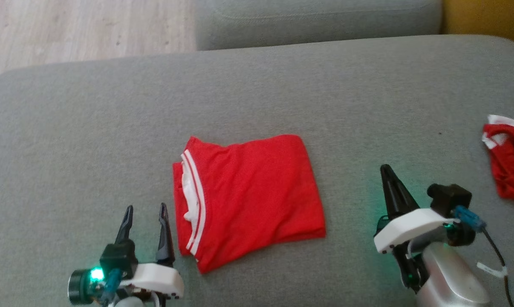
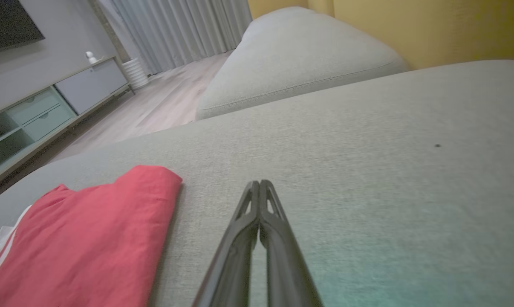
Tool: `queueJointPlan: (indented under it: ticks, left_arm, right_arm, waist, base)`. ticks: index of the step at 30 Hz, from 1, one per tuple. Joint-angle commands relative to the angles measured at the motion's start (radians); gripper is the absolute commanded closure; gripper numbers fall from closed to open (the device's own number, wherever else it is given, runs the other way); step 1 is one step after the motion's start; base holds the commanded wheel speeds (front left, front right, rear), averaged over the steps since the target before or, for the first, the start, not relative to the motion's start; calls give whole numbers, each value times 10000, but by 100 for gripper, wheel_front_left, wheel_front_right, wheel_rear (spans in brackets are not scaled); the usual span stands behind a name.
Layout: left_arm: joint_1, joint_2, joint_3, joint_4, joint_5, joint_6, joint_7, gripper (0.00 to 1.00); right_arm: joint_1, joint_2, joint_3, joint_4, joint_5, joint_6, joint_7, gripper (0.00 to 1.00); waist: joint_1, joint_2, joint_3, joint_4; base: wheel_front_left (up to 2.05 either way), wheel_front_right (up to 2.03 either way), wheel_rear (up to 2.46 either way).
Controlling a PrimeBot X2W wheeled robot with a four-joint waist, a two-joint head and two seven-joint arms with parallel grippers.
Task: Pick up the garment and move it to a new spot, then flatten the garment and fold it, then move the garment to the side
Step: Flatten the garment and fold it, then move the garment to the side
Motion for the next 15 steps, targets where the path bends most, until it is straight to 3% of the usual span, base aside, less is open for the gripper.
queueJointPlan:
  ticks: [1,4,5,6,7,15]
  left_arm:
    - [-115,31,425,-273,36,17,-95,0]
    - [82,31,607,-292,4,16,-95,0]
    - [130,31,640,-295,19,0,-95,0]
    - [175,31,670,-298,37,-17,-95,0]
    - [210,31,693,-305,52,-28,-95,0]
    - [212,31,627,-324,113,-42,-95,0]
  right_arm:
    - [-62,157,83,-279,-111,-9,-65,100]
    - [198,250,-187,-267,-301,-9,-65,100]
    - [264,273,-266,-271,-365,-9,-65,79]
    - [322,294,-333,-266,-436,-9,-65,24]
    - [358,310,-397,-266,-526,-9,-65,0]
    - [406,398,-733,-407,-1304,-9,-65,0]
  waist:
    - [0,0,-138,-171]
    - [0,0,-246,-325]
    - [0,0,-269,-351]
    - [0,0,-297,-374]
    - [0,0,-312,-390]
    - [0,0,-298,-347]
  base:
    - [0,0,0]
    - [0,0,0]
    - [0,0,0]
    - [0,0,0]
    - [0,0,0]
    - [0,0,0]
